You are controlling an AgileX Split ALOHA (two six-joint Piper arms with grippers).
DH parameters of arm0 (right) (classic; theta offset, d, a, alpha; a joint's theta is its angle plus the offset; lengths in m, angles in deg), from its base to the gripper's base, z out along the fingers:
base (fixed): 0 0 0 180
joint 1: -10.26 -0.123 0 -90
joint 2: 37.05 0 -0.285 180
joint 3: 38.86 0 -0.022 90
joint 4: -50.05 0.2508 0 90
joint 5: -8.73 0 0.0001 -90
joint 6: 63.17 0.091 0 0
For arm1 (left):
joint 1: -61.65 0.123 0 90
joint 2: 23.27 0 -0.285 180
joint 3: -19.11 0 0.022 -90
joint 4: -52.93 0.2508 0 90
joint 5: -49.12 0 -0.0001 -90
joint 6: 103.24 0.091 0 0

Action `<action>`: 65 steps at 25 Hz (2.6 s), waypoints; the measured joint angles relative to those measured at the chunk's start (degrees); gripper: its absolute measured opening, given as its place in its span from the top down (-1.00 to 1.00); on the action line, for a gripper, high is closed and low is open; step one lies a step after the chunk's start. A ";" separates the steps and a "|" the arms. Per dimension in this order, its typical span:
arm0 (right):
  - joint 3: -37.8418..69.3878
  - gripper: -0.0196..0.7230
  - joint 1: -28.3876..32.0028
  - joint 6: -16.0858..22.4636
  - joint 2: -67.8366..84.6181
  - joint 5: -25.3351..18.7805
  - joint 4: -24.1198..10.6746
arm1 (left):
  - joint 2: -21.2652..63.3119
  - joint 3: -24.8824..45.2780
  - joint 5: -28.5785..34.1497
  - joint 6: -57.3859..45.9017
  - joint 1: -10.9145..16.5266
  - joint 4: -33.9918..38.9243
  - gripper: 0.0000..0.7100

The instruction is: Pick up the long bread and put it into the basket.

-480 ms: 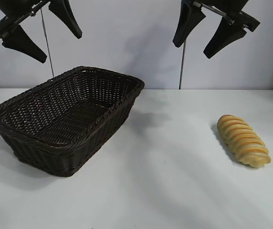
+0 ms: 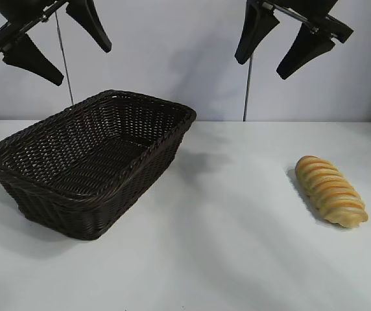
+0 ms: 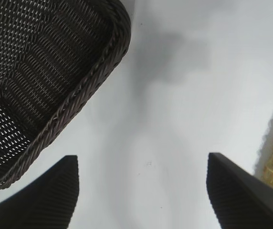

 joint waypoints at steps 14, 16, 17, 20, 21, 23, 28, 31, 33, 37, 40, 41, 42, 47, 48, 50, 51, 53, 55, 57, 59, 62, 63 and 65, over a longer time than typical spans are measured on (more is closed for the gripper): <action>0.00 -0.50 0.00 0.00 0.00 0.00 -1.09 | 0.00 0.00 0.00 0.00 0.00 0.00 -0.71; 0.00 -0.50 0.00 0.00 0.00 0.00 -1.31 | 0.00 0.00 0.00 0.00 0.00 0.00 -0.71; 0.00 -0.50 0.00 0.00 0.00 0.00 -1.45 | 0.00 0.00 0.00 0.00 0.00 0.00 -0.71; 0.00 -0.50 0.00 0.00 0.00 0.00 -1.71 | 0.00 0.00 0.00 0.00 0.00 0.00 -0.71; 0.00 -0.50 0.00 0.00 0.00 0.00 -1.71 | 0.00 0.00 0.00 0.00 0.00 0.00 -0.71; 0.00 -0.50 0.00 0.00 0.00 0.00 -1.78 | 0.00 0.00 0.05 0.00 0.00 0.00 -0.71; 0.00 -0.50 0.00 0.00 0.00 0.00 -1.78 | 0.29 0.00 1.22 0.00 0.00 0.06 -0.71; 0.00 -0.50 0.00 0.00 0.00 0.00 -1.84 | 1.92 0.00 3.17 -0.05 0.00 1.34 -0.71; 0.00 -0.50 0.00 0.00 0.00 0.00 -1.89 | 3.54 0.05 4.84 -0.05 0.00 2.23 -0.71; 0.00 -0.50 0.00 0.00 0.00 0.00 -1.91 | 7.29 1.87 6.44 -0.06 0.00 2.98 -0.71; 0.00 -0.50 0.00 0.00 0.00 0.00 -1.91 | 10.66 6.05 6.45 -0.23 0.00 3.67 -0.71; 0.00 -0.50 0.00 0.00 0.00 0.00 -1.91 | 11.92 8.12 6.27 -0.29 0.00 3.79 -0.71; 0.00 -0.50 0.00 0.00 0.00 0.00 -1.91 | 13.02 10.41 5.77 -0.50 0.00 3.78 -0.71; 0.00 -0.50 0.00 0.00 0.00 0.00 -1.91 | 19.94 22.24 -0.48 -4.95 0.00 3.80 -0.71; 0.00 -0.50 0.00 0.00 0.00 0.00 -1.91 | 21.15 24.47 -1.68 -6.59 0.00 3.80 -0.71; 0.00 -0.50 0.00 0.00 0.00 0.00 -1.91 | 22.88 28.11 -4.33 -10.22 0.00 3.80 -0.71; 0.00 -0.50 0.00 0.00 0.00 0.00 -1.91 | 23.48 29.32 -5.60 -12.51 0.00 3.80 -0.71; 0.00 -0.50 0.00 0.00 0.00 0.00 -1.91 | 24.01 31.46 -7.69 -16.96 0.00 3.80 -0.71; 0.00 -0.50 0.00 0.00 0.00 0.00 -1.91 | 24.02 32.77 -9.94 -21.87 0.00 3.80 -0.71; 0.00 -0.50 0.00 0.00 0.00 0.05 -1.91 | 24.02 34.27 -12.22 -26.83 0.00 3.80 -0.71; 0.00 -0.50 0.00 0.00 0.00 0.05 -1.91 | 24.02 35.43 -14.32 -32.48 0.00 3.98 -0.71; 0.00 -0.50 0.00 0.00 0.00 0.05 -1.91 | 24.02 36.47 -16.45 -39.99 0.00 7.61 -0.71; 0.00 -0.50 0.00 0.00 0.00 0.05 -1.91 | 24.02 36.47 -16.44 -42.14 0.00 9.77 -0.71; 0.00 -0.50 0.00 0.00 0.00 0.05 -1.91 | 24.02 36.47 -16.44 -47.44 0.00 13.89 -0.71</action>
